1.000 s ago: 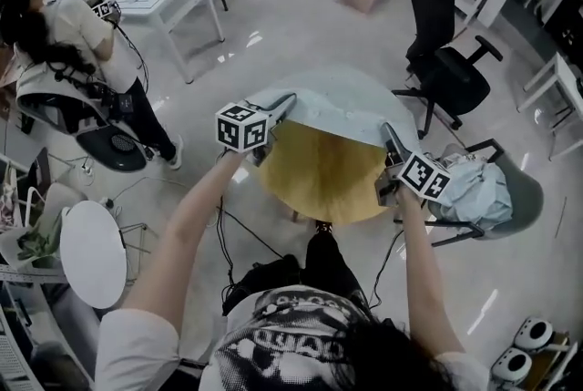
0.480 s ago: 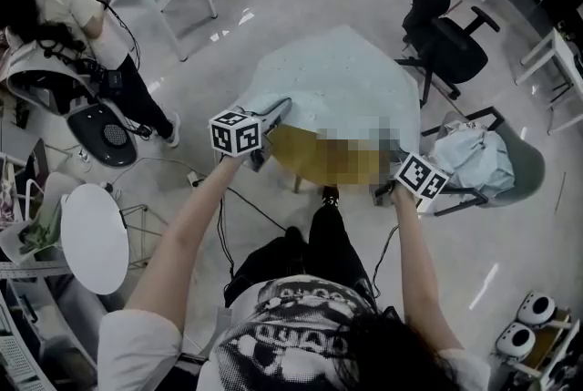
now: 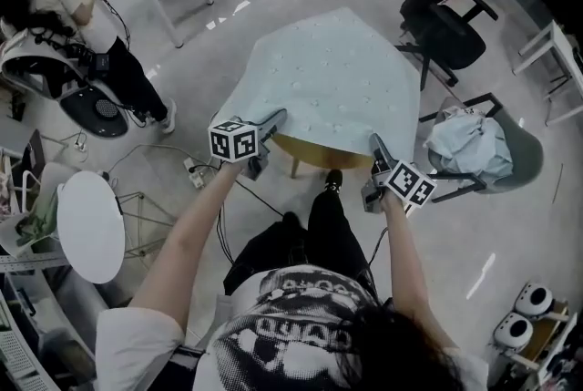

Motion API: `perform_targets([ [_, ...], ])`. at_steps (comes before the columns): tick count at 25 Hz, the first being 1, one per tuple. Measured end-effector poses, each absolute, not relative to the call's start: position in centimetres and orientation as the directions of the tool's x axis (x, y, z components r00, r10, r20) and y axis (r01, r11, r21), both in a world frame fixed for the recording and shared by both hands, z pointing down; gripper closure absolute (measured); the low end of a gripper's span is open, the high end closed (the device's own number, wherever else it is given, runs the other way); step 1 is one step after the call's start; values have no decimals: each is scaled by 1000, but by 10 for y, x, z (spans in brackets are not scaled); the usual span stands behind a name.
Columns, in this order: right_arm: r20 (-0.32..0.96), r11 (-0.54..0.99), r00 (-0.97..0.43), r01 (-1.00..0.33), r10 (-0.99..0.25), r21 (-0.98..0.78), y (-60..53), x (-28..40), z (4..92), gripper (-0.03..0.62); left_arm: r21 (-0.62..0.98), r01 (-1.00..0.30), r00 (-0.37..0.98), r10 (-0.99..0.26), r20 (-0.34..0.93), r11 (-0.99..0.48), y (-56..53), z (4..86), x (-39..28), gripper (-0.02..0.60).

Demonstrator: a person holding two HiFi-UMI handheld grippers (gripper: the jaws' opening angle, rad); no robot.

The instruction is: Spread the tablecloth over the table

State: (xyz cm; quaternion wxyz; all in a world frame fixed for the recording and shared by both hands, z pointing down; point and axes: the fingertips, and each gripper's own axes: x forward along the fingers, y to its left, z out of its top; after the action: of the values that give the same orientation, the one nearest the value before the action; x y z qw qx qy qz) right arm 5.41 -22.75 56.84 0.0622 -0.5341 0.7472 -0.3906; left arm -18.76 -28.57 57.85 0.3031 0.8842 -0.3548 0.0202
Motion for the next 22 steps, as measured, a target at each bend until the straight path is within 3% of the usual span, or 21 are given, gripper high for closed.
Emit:
perform_targets([
  [9,428,47,-416,-759,-802,-649,-191,53,623,565,385,-731,682,-589,433,-564,-248,637,-178,506],
  [22,503,-68,-407,-723,-762,-688,-144,51,684,573,413,-773,634,-589,501,-481,-201,695,-188,515],
])
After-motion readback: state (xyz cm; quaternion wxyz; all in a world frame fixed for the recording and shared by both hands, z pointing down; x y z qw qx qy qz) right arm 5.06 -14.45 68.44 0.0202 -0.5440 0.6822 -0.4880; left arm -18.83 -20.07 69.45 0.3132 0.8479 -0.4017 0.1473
